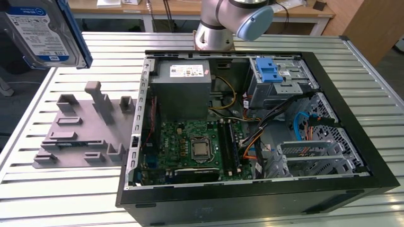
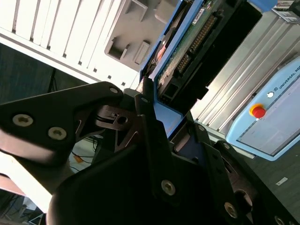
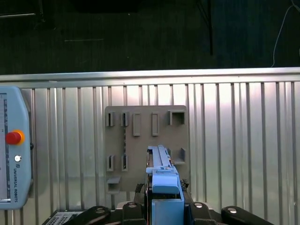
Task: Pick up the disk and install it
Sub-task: 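Pick up the disk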
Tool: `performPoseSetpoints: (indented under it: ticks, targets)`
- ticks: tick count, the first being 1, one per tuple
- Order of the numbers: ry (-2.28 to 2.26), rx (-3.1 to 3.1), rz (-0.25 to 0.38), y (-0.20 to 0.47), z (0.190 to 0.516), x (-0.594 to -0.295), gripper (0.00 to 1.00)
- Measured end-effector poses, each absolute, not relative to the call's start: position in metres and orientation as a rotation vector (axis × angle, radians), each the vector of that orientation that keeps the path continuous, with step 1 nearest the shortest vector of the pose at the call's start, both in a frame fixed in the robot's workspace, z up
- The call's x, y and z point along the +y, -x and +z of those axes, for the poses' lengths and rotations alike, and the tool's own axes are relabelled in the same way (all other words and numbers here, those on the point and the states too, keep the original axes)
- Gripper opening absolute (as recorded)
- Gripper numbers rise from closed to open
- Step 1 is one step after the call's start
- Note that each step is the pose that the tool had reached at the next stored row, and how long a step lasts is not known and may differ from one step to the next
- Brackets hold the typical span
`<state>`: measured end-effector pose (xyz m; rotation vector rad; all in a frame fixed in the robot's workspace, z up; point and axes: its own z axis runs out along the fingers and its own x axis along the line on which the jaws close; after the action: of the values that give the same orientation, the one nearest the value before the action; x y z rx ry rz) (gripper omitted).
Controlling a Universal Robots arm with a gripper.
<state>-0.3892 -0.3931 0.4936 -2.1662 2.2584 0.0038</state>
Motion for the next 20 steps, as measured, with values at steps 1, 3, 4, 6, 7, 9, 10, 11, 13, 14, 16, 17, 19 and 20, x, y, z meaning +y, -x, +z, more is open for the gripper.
performPoseSetpoints:
  ticks: [1,3,4,6,7,9,10,11,13,14,16,17,19,20]
  targets:
    - [2.166,2.258,0.004,0.388,0.494,-0.394,0.36]
    - [2.166,2.258,0.004,0.385,0.494,-0.396,0.36]
    - [2.166,2.258,0.004,0.383,0.494,-0.398,0.36]
    - [2.166,2.258,0.004,0.379,0.494,-0.4,0.36]
    - [2.166,2.258,0.004,0.378,0.494,-0.401,0.36]
    - [2.166,2.258,0.004,0.374,0.494,-0.403,0.36]
    - [2.166,2.258,0.004,0.372,0.494,-0.404,0.36]
    - [2.166,2.258,0.004,0.371,0.494,-0.405,0.36]
    - [2.166,2.258,0.004,0.367,0.494,-0.407,0.36]
    - [2.166,2.258,0.004,0.366,0.494,-0.408,0.36]
    - [2.166,2.258,0.004,0.363,0.494,-0.41,0.36]
    - [2.166,2.258,0.004,0.361,0.494,-0.411,0.36]
    - [2.166,2.258,0.004,0.358,0.494,-0.413,0.36]
    - [2.166,2.258,0.004,0.357,0.494,-0.414,0.36]
